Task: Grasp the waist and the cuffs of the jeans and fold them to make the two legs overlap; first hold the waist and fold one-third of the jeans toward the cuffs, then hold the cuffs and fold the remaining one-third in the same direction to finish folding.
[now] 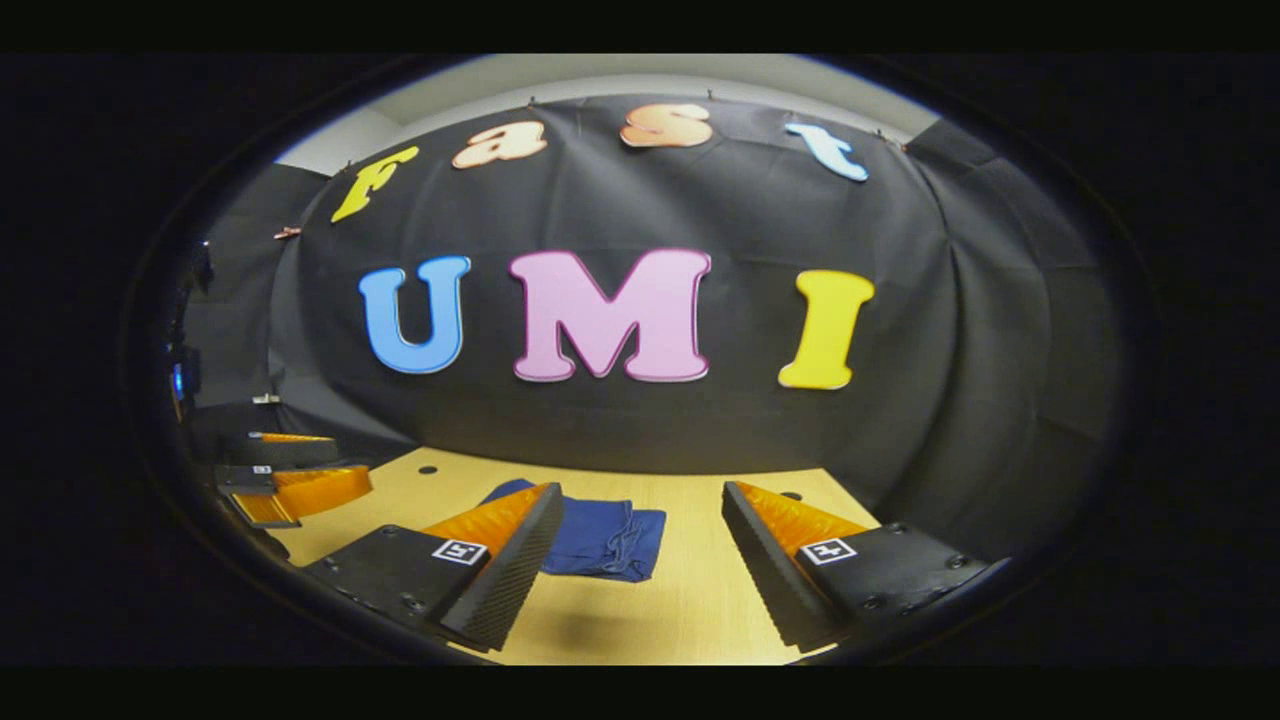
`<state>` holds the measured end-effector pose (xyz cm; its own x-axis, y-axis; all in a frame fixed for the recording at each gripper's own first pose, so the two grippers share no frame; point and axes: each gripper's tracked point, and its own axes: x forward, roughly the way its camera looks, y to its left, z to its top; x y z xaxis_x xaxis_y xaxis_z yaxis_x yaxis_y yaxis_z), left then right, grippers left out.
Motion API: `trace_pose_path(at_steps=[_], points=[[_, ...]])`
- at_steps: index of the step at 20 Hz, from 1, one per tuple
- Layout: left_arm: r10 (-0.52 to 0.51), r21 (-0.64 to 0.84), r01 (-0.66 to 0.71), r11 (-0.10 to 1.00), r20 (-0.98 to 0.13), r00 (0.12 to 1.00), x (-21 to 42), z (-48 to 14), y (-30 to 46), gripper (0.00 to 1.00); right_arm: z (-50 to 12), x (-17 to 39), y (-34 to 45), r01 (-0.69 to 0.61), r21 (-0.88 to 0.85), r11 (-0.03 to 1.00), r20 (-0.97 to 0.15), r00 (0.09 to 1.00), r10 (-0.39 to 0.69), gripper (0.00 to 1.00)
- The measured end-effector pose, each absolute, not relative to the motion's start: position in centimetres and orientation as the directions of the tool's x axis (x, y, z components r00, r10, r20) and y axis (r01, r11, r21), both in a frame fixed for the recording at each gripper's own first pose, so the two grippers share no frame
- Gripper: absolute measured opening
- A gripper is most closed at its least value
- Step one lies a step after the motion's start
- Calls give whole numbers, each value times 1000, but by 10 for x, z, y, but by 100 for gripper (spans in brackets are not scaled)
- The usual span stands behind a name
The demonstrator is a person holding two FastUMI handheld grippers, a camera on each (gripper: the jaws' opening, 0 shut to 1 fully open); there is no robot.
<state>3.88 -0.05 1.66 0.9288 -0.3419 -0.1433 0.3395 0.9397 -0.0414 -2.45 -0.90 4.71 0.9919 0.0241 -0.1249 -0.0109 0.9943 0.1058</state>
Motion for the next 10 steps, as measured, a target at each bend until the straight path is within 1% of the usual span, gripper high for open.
trace_pose_path(at_steps=[2, 3, 6, 10], points=[[-366, -80, 359, 930, -109, 924, 13, 36, 12, 96, 67, -49, -1, 42, 90, 995, -101, 994, -32, 97], [-374, -93, 366, 926, -100, 922, 2, 42, 14, 95, 77, -58, 7, 46, 108, 993, -91, 995, -36, 97], [-372, -83, 366, 927, -79, 925, -12, 58, 19, 96, 101, -79, 30, 22, 148, 989, -64, 998, -13, 97], [-339, -56, 336, 940, -55, 939, -21, 72, 32, 95, 114, -92, 33, 10, 122, 992, -35, 999, -6, 97]])
